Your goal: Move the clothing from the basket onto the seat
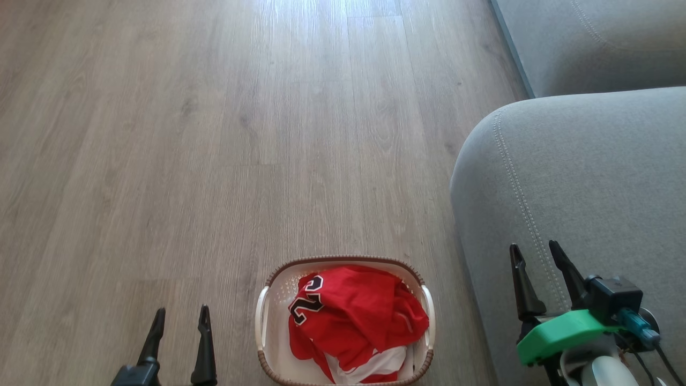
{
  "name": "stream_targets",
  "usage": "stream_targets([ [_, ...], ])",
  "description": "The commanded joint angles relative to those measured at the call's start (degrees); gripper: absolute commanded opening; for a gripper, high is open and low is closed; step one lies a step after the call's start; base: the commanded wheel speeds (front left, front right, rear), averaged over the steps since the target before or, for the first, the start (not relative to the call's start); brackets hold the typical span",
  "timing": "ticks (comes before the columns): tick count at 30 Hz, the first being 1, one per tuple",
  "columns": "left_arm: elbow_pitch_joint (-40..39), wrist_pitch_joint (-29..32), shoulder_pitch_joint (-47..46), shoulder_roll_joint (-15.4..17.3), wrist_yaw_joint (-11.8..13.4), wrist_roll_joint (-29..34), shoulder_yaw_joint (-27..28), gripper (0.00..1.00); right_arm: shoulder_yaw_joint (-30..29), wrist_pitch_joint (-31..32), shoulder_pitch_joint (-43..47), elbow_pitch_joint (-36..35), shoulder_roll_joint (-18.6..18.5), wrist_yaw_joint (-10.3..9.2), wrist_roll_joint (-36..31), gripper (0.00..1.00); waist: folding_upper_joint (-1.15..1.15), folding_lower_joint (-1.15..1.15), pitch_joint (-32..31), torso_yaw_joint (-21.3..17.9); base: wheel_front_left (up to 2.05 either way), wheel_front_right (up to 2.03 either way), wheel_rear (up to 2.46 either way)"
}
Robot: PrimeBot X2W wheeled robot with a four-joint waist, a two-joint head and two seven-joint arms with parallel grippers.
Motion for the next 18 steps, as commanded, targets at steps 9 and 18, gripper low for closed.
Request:
stream_targets([
  [9, -1.23, -0.72, -0.92, 0.60, 0.41, -0.44, 1.48, 1.00, 1.12, -0.78, -0.85, -1.95, 0.03, -0.02, -0.48, 1.00, 0.00, 0.00, -0.14, 0.13, 0.00, 0.00, 0.00],
  [18, -1.57, -0.72, -0.96, 0.60, 0.51, -0.50, 1.45, 1.00, 1.06, -0.78, -0.93, -2.75, 0.03, -0.02, -0.57, 1.00, 0.00, 0.00, 0.49, 0.19, 0.00, 0.00, 0.00],
])
